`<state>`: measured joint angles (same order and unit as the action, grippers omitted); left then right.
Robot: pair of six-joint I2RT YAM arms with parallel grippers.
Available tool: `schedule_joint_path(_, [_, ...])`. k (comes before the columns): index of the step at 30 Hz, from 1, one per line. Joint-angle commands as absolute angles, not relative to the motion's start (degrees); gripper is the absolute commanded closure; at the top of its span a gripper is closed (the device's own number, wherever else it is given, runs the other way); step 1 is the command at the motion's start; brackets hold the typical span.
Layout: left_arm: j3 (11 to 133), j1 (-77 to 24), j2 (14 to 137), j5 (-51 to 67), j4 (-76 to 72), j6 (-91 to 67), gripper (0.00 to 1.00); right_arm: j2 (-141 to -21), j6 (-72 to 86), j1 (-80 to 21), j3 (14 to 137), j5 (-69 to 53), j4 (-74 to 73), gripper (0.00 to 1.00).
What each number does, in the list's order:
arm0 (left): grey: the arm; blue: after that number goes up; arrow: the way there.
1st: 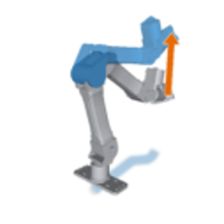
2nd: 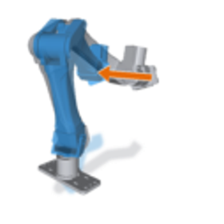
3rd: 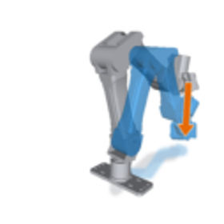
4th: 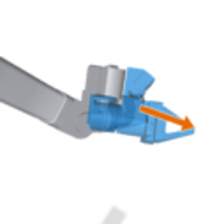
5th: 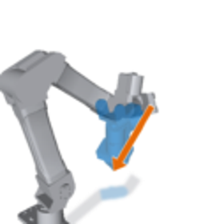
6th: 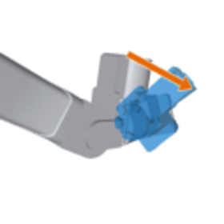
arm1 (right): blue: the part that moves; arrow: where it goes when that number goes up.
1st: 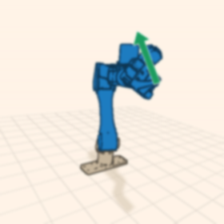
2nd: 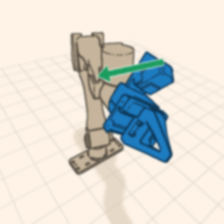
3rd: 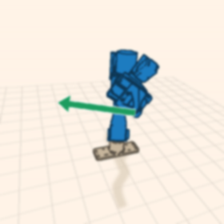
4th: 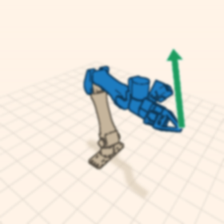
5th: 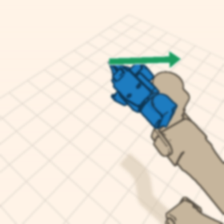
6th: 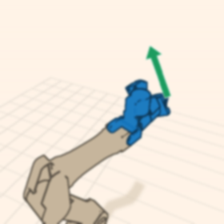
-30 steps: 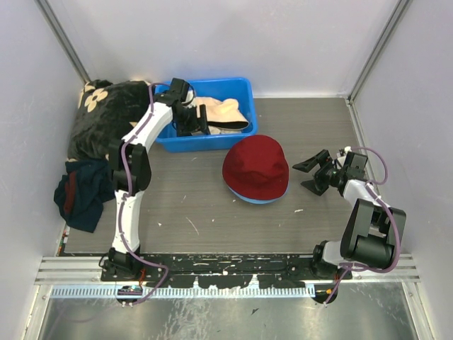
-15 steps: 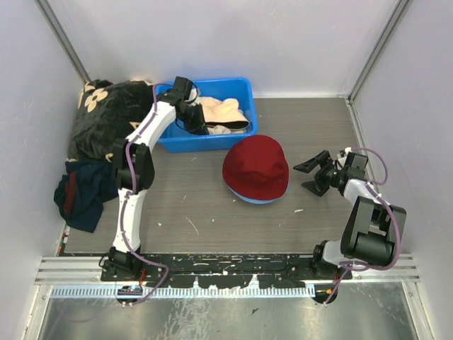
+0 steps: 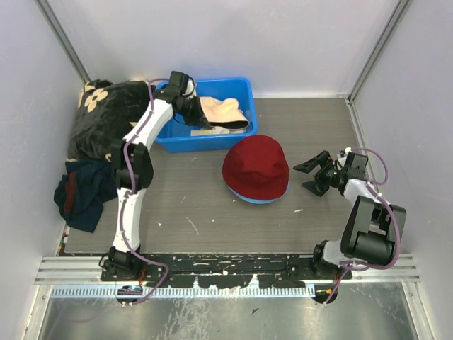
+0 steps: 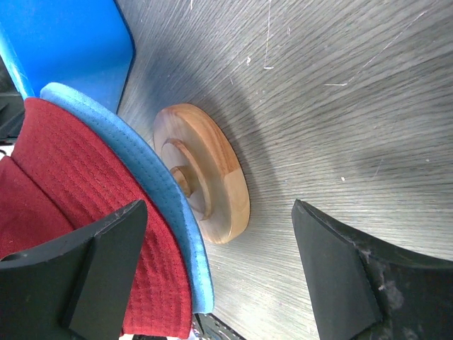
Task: Stack the hats
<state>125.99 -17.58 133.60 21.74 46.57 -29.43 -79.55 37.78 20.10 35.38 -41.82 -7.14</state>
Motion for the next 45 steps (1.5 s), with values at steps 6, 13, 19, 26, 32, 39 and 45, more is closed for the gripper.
schedule_joint_path(6, [134.47, -14.86, 122.77, 23.05, 40.97, -34.03, 1.00, -78.84, 37.61, 20.42, 37.34, -42.01, -5.55, 0.11])
schedule_joint_path(13, [131.25, -14.76, 121.81, 23.33, 43.92, -31.86, 0.54, -78.92, 38.05, 20.41, 36.95, -43.03, -4.69, 0.11])
schedule_joint_path(19, [133.94, -18.95, 124.54, 17.99, 50.45, -27.30, 0.30, -78.84, 38.06, 20.47, 36.89, -43.11, -4.53, 0.11])
schedule_joint_path(26, [138.11, -22.63, 130.51, 13.51, 54.39, -26.39, 0.16, -78.62, 37.93, 20.46, 36.83, -43.24, -4.45, 0.11])
schedule_joint_path(32, [139.12, -24.52, 135.01, 11.40, 57.90, -25.46, 0.10, -78.41, 37.63, 20.40, 36.58, -43.32, -4.48, 0.11])
schedule_joint_path(39, [141.23, -25.72, 138.73, 6.39, 60.06, -23.94, 0.06, -78.48, 37.40, 20.42, 36.32, -43.46, -4.27, 0.11])
schedule_joint_path(45, [142.94, -26.60, 141.65, 5.77, 59.63, -24.35, 0.01, -78.41, 37.31, 20.43, 35.89, -43.59, -4.01, 0.12])
